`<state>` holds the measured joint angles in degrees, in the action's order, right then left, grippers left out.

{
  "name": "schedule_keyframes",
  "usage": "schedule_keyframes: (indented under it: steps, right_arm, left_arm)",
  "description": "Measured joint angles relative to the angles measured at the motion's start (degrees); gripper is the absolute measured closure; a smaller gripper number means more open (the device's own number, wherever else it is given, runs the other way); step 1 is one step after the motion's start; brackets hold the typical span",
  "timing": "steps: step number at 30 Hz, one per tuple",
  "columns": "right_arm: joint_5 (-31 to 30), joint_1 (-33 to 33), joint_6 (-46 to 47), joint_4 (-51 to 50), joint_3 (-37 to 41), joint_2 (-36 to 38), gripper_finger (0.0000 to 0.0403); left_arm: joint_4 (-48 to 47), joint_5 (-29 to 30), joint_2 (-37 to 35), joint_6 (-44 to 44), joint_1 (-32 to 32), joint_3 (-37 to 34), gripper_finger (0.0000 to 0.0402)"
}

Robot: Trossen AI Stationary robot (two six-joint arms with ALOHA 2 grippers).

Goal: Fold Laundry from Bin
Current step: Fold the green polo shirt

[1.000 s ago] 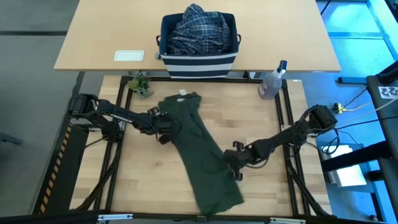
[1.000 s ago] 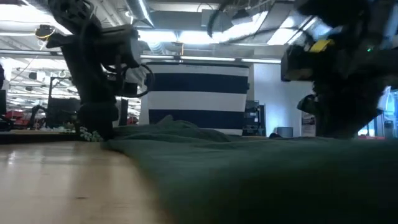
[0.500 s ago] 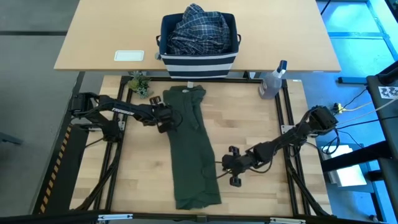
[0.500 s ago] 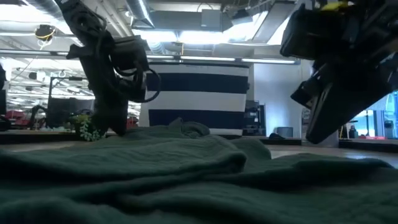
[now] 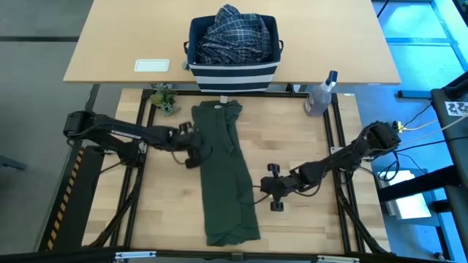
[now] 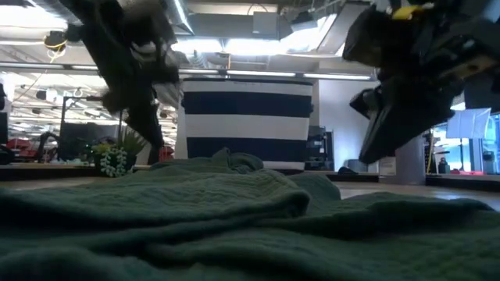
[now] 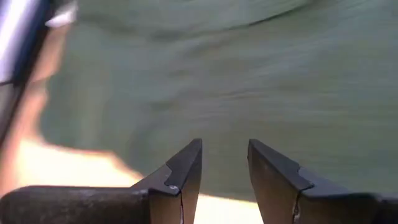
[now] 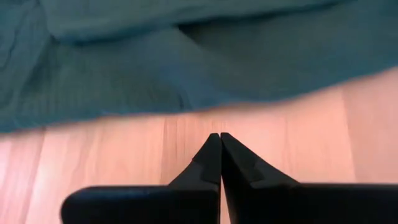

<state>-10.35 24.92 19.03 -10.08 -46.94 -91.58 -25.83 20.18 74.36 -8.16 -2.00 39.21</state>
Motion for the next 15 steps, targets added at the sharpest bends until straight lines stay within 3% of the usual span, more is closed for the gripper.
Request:
schedule_keyframes:
  steps: [3, 9, 15]
  right_arm:
    - [-3.5, 1.5, -1.2, 0.6, 0.0, 0.8, 0.0402]
    - [-7.0, 5.4, -6.3, 5.2, 0.0, -0.3, 0.0402]
    - [-10.5, 7.4, -10.5, 5.9, 0.0, -0.3, 0.0402]
  left_arm:
    - [0.5, -3.4, -1.2, -2.7, 7.6, 0.1, 0.0278]
    - [4.4, -2.6, 2.8, -4.9, 24.7, 0.0, 0.0278]
    - [17.0, -0.1, 7.3, -4.5, 35.2, 0.0, 0.0278]
